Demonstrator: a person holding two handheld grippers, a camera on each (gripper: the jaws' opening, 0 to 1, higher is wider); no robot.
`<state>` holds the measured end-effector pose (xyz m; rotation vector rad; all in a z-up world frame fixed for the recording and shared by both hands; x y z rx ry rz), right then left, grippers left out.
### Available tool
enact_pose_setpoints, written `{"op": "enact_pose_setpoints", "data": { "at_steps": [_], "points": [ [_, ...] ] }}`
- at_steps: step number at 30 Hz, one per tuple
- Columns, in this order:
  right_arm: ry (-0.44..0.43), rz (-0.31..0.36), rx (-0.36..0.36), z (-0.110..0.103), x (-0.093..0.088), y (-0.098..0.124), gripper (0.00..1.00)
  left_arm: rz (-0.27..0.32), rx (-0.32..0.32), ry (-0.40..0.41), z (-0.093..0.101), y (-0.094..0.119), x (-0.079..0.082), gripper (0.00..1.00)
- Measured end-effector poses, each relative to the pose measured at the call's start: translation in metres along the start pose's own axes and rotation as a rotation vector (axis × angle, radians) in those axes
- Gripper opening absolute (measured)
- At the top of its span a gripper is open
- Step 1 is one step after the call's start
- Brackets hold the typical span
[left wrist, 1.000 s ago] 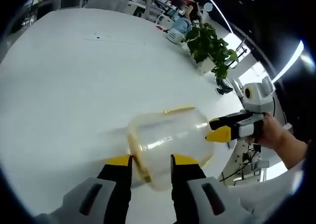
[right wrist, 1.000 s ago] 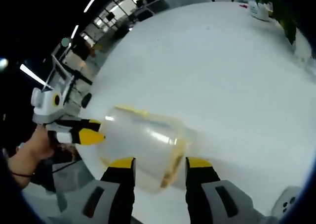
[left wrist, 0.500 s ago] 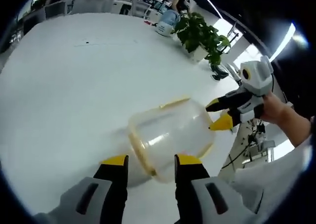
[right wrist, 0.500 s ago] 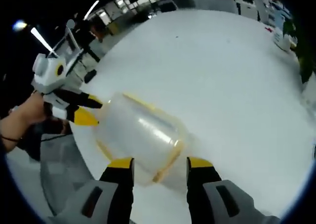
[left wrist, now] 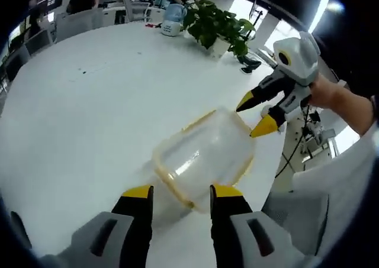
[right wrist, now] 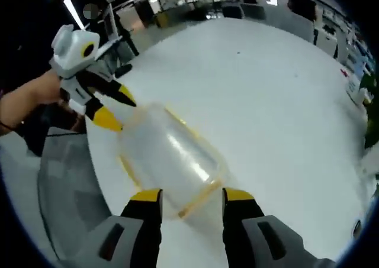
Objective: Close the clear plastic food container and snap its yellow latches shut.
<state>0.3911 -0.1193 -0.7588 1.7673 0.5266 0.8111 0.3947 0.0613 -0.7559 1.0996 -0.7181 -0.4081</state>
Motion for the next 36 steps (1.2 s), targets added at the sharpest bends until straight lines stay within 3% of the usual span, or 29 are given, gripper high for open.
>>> {"op": "enact_pose_setpoints", "data": {
  "at_steps": [14, 25, 36],
  "points": [
    [0.186, -0.009, -0.021, -0.01, 0.011, 0.0, 0.39, 0.019, 0.025, -0.188, 0.004, 0.01, 0.017, 0.38],
    [0.238, -0.008, -0.006, -0.014, 0.015, -0.001, 0.38, 0.025, 0.035, -0.336, 0.013, 0.01, 0.026, 0.38],
    [0.279, -0.007, 0.001, -0.019, 0.019, -0.003, 0.37, 0.037, 0.029, -0.42, 0.02, 0.009, 0.036, 0.37]
  ]
}}
Point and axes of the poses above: the point that each gripper's makers call its tool centre point, and the gripper's own axes: y roughly backward along the fingers, z roughly to its right, x roughly out of its top, the point moved 3 cm from there along y, roughly backward along the fingers, and after that the axes turned 14 degrees about -z, right-handed, at the moved point
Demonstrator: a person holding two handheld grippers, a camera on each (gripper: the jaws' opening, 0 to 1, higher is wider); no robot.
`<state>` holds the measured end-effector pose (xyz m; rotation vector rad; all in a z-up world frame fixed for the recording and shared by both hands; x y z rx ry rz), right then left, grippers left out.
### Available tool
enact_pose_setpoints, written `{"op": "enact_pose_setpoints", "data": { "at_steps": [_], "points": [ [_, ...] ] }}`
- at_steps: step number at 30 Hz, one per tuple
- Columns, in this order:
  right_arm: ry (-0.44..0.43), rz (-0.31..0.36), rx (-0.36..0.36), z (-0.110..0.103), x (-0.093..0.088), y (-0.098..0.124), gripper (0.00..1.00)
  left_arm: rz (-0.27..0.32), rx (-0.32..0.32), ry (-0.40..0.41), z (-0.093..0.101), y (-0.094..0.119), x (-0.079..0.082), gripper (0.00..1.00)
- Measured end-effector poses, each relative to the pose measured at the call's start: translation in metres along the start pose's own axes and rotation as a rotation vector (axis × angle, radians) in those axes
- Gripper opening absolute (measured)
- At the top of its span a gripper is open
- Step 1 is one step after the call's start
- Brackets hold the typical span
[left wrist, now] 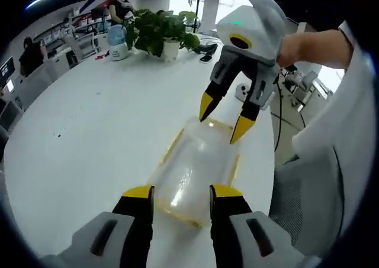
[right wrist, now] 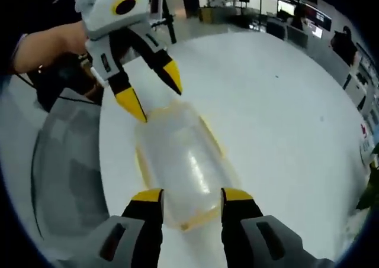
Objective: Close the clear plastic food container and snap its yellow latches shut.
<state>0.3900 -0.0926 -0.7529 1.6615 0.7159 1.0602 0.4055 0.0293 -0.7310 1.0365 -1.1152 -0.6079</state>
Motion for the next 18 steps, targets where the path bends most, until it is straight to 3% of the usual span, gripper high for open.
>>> {"op": "enact_pose_setpoints", "data": {
  "at_steps": [18],
  "points": [
    [0.041, 0.013, 0.012, -0.003, 0.013, -0.005, 0.35, 0.008, -0.016, -0.087, 0.009, -0.008, 0.013, 0.35]
  ]
}}
Point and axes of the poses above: the point that each gripper's makers call its tool centre point, and the gripper's own axes: y roughly backward along the fingers, z roughly to its right, x roughly out of its top, the point moved 3 cm from there along y, roughly backward along the fingers, and after that the axes turned 14 degrees about -z, right-handed, at the moved point
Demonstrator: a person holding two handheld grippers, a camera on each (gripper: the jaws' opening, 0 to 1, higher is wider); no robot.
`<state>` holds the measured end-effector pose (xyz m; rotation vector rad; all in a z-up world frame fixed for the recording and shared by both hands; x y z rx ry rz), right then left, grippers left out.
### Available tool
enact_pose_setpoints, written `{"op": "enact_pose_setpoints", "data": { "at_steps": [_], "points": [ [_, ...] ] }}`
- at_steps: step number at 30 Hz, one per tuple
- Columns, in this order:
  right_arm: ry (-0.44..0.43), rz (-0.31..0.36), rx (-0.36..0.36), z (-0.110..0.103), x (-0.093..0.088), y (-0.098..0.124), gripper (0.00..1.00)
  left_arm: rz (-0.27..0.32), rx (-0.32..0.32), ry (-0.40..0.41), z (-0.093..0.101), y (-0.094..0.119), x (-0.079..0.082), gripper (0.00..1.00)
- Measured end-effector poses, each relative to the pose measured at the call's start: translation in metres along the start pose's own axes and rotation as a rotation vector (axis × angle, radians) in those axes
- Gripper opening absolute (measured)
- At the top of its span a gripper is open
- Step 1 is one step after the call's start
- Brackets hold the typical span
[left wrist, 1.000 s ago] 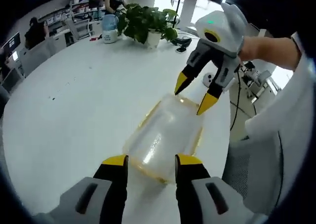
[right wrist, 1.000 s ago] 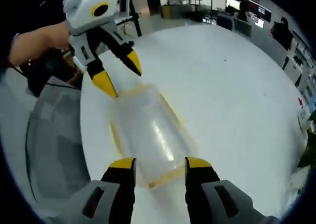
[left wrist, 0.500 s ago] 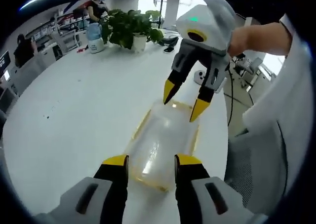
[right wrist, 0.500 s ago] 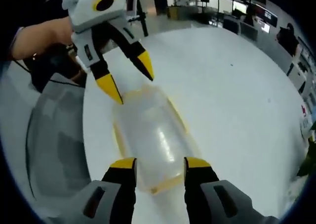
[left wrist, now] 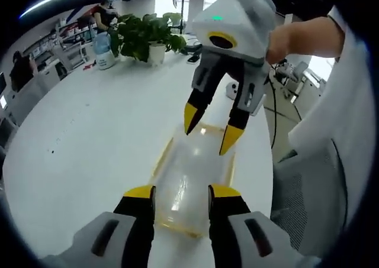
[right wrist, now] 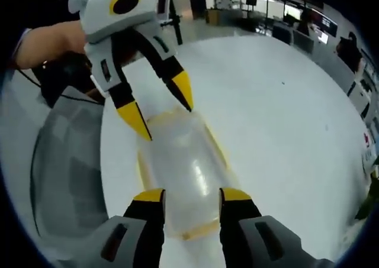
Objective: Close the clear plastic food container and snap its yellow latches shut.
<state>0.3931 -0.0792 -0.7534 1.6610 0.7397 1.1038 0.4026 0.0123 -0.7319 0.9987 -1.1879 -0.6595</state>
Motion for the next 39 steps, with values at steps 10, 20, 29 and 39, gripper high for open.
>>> {"op": "enact_pose_setpoints", "data": {
  "at_steps": [10, 20, 29, 39],
  "points": [
    [0.021, 0.007, 0.01, -0.003, 0.008, -0.005, 0.34, -0.002, -0.021, -0.016, 0.006, -0.009, 0.004, 0.35],
    [0.056, 0.01, 0.015, -0.004, 0.015, -0.01, 0.33, -0.001, -0.033, -0.025, 0.011, -0.016, 0.009, 0.34],
    [0.05, 0.023, 0.015, 0.001, 0.019, -0.01, 0.31, -0.003, -0.04, -0.021, 0.014, -0.022, 0.009, 0.34],
    [0.05, 0.032, 0.02, 0.006, 0.028, -0.013, 0.31, 0.009, -0.041, 0.001, 0.02, -0.025, 0.01, 0.34]
  ]
}}
Point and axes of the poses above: the point that each gripper's makers call its tool centre point, and the gripper's own axes: y roughly backward along the fingers, z roughly to its right, x roughly out of its top, the point moved 3 cm from there along y, roughly backward along the fingers, and after that the axes turned 14 degrees about -z, right-handed, at the moved point
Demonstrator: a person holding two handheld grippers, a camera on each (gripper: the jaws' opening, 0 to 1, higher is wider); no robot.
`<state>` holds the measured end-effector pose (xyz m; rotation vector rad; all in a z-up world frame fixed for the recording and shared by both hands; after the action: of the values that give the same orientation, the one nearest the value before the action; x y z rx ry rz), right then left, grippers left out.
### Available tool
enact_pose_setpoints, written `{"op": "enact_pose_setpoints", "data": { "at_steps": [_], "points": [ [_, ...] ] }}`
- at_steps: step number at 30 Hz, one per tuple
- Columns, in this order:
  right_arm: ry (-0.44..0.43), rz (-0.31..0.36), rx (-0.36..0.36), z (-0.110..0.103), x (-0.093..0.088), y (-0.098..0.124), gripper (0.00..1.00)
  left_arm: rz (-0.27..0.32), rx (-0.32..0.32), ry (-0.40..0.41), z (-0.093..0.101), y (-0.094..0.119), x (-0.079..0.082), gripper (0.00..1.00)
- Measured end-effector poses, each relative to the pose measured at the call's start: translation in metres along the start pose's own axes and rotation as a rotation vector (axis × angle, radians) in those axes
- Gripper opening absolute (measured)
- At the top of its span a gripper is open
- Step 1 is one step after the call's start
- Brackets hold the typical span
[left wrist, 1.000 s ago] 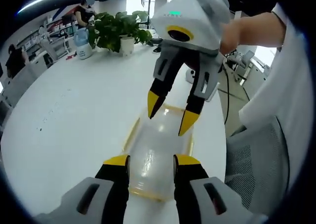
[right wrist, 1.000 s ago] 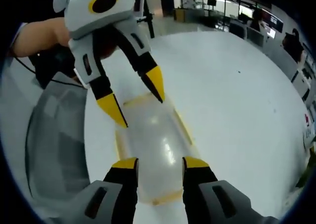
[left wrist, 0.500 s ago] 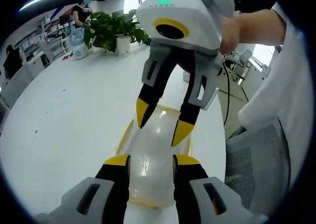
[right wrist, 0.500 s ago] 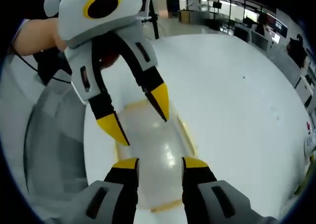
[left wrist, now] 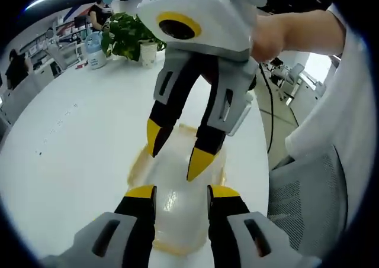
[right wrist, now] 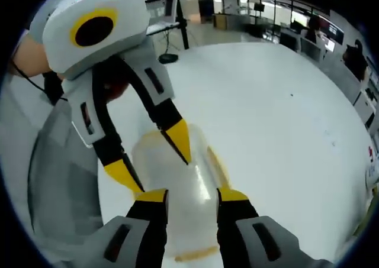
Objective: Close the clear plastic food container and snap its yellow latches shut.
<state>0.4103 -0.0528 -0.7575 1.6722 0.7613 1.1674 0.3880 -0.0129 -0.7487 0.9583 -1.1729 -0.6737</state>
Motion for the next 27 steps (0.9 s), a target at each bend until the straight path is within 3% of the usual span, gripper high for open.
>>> {"op": "enact_pose_setpoints", "data": {
  "at_steps": [3, 13, 27],
  "points": [
    [0.005, -0.001, 0.004, 0.0, 0.002, 0.0, 0.31, 0.042, -0.025, 0.051, 0.002, 0.003, 0.006, 0.34],
    [0.01, 0.017, 0.002, 0.003, 0.008, 0.002, 0.33, -0.011, -0.008, 0.021, 0.004, -0.005, -0.006, 0.34],
    [0.026, -0.001, 0.008, 0.014, 0.012, -0.003, 0.36, -0.007, -0.001, 0.02, 0.017, -0.005, -0.008, 0.4]
  ]
}}
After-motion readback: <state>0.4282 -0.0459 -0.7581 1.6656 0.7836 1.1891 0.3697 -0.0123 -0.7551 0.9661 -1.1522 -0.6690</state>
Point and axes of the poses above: the point that each gripper's makers call its tool centre point, and the gripper's own axes: y roughly backward along the fingers, z roughly to its right, x roughly out of its top, the point moved 3 cm from there along y, roughly backward along the fingers, and after that the axes turned 14 degrees about -z, right-handed, at the moved point
